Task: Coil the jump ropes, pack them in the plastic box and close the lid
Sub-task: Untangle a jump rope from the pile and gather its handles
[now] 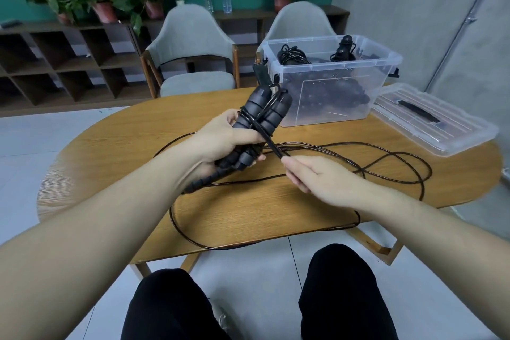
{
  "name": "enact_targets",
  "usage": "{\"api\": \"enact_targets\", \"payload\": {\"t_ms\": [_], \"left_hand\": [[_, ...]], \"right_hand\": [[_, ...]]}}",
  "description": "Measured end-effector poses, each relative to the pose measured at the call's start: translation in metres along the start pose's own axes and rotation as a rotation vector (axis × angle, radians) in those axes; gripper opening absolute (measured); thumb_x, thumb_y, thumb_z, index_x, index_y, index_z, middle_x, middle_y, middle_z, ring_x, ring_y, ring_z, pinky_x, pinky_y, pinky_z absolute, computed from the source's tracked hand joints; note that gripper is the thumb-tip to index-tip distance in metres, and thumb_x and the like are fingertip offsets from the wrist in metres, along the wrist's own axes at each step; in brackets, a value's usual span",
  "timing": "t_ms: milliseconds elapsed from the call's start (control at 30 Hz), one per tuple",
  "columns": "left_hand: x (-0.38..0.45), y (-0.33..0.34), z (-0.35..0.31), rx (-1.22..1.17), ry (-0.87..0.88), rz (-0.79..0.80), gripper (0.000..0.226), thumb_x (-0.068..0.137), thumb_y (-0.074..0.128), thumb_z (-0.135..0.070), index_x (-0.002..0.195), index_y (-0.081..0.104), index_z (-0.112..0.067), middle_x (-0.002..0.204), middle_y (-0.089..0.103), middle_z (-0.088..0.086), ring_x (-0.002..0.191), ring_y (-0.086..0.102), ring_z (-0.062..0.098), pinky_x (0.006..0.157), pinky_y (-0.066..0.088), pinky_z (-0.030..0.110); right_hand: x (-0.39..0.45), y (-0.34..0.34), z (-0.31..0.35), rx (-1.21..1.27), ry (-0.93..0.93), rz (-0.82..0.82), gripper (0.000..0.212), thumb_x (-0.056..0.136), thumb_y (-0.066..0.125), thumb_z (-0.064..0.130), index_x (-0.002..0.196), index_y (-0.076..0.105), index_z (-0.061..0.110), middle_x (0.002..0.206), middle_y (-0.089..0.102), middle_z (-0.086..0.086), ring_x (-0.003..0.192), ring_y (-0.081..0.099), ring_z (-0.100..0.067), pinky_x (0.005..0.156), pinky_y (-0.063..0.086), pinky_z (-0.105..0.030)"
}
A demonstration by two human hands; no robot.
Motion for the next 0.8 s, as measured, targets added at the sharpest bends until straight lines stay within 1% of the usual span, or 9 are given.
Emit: {"api": "enact_targets", "payload": {"t_ms": [100,200,267,333,400,467,600,733,800], "left_hand": [[-0.005,0.007,0.001,0.009,0.043,0.182,0.061,0.077,0.072,0.001,0.13,0.043,-0.005,0.091,0.067,0.017,0.074,0.07,0.038,0.061,0.058,0.04],[-0.014,0.012,0.0,0.076,0.046,0.326,0.056,0.076,0.07,0.003,0.124,0.046,-0.013,0.094,0.069,0.013,0.074,0.07,0.034,0.066,0.059,0.042],[-0.019,0.011,-0.003,0.191,0.0,0.473,0.058,0.076,0.071,0.006,0.124,0.044,-0.012,0.096,0.07,0.014,0.076,0.071,0.036,0.064,0.06,0.041],[-0.025,0.01,-0.006,0.393,-0.062,0.578,0.049,0.078,0.069,0.013,0.113,0.045,-0.011,0.092,0.071,0.017,0.077,0.071,0.034,0.059,0.058,0.036],[-0.029,0.013,-0.007,0.627,-0.11,0.639,0.044,0.078,0.071,0.015,0.101,0.048,-0.014,0.089,0.071,0.018,0.074,0.071,0.028,0.052,0.053,0.029],[-0.034,0.022,-0.007,0.89,-0.132,0.692,0.043,0.076,0.075,0.008,0.094,0.05,-0.023,0.081,0.069,0.009,0.062,0.063,0.016,0.05,0.046,0.023],[-0.034,0.031,-0.003,1.365,-0.125,0.625,0.041,0.076,0.08,-0.013,0.102,0.05,-0.024,0.067,0.056,-0.005,0.047,0.048,0.005,0.045,0.037,0.02],[-0.029,0.029,0.001,1.658,-0.116,0.484,0.05,0.079,0.078,-0.03,0.111,0.04,-0.023,0.081,0.055,-0.004,0.072,0.056,0.018,0.057,0.041,0.031],[-0.025,0.027,0.003,1.739,-0.137,0.395,0.061,0.08,0.076,-0.031,0.125,0.036,-0.02,0.085,0.055,-0.001,0.075,0.057,0.022,0.058,0.042,0.033]], "right_hand": [[-0.001,0.004,-0.008,0.028,-0.043,0.01,0.048,0.097,0.026,0.054,0.07,0.045,0.018,0.061,0.047,0.008,0.057,0.043,-0.004,0.062,0.038,-0.019],[0.004,0.001,-0.019,0.049,0.006,0.052,0.048,0.09,0.035,0.06,0.065,0.048,0.021,0.059,0.049,0.011,0.054,0.044,-0.001,0.06,0.038,-0.016],[0.009,-0.006,-0.031,-0.003,0.042,0.099,0.054,0.085,0.046,0.072,0.073,0.063,0.022,0.071,0.064,0.011,0.066,0.057,0.0,0.073,0.048,-0.023],[0.01,-0.014,-0.039,-0.069,0.044,0.136,0.05,0.08,0.059,0.071,0.086,0.071,0.023,0.087,0.072,0.006,0.083,0.066,-0.009,0.085,0.053,-0.038],[0.01,-0.024,-0.041,-0.094,0.066,0.161,0.036,0.076,0.066,0.055,0.067,0.062,0.021,0.069,0.064,0.005,0.068,0.058,-0.015,0.073,0.052,-0.039],[0.01,-0.032,-0.034,-0.049,0.097,0.175,0.042,0.075,0.075,0.047,0.053,0.049,0.023,0.053,0.045,0.009,0.056,0.042,-0.014,0.063,0.04,-0.034],[0.013,-0.04,-0.019,0.006,0.127,0.208,0.051,0.079,0.08,0.04,0.051,0.043,0.021,0.051,0.033,0.008,0.05,0.03,-0.01,0.058,0.028,-0.028],[0.012,-0.042,-0.011,0.188,0.154,0.2,0.045,0.084,0.074,0.04,0.061,0.045,0.014,0.054,0.031,0.0,0.05,0.025,-0.016,0.051,0.022,-0.026],[0.012,-0.042,-0.005,0.227,0.158,0.157,0.044,0.086,0.07,0.046,0.063,0.048,0.015,0.055,0.032,-0.001,0.05,0.025,-0.016,0.05,0.023,-0.024]]}}
Point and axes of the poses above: each hand's wrist, its own x-axis towards the middle knuckle, its own y-axis out of the palm, z = x × y, the point moved 3 cm from there along x, towards the middle knuckle
